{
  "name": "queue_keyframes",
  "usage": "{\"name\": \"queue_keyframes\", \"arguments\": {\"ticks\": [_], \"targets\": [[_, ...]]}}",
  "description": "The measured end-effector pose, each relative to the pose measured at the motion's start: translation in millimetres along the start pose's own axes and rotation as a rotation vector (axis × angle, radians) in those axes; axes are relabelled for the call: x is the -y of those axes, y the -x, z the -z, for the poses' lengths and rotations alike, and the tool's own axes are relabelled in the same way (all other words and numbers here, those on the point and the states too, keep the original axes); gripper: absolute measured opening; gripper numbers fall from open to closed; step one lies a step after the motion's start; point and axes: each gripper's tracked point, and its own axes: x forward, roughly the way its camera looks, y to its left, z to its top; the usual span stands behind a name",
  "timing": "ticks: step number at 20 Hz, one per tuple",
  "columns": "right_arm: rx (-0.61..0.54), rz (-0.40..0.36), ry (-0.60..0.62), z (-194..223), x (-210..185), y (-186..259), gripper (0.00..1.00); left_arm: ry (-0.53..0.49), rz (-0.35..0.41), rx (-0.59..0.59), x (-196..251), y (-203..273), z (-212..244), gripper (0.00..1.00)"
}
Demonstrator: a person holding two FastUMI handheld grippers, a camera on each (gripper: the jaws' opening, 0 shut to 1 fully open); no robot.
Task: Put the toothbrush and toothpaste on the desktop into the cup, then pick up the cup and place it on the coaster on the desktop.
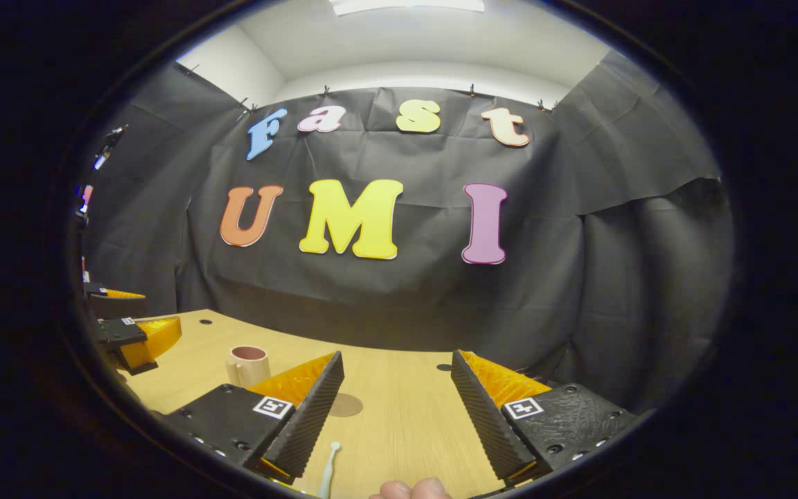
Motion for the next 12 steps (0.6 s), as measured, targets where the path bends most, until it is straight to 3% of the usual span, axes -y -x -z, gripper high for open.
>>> {"name": "queue_keyframes", "arguments": {"ticks": [9,12], "targets": [[-0.096,-0.027,-0.006,41,-5,7,0.93,0.052,0.038,-0.290,15,19,89,1.00],[-0.116,-0.031,-0.013,52,-4,7,0.96,0.087,0.064,-0.411,23,25,121,1.00]]}}
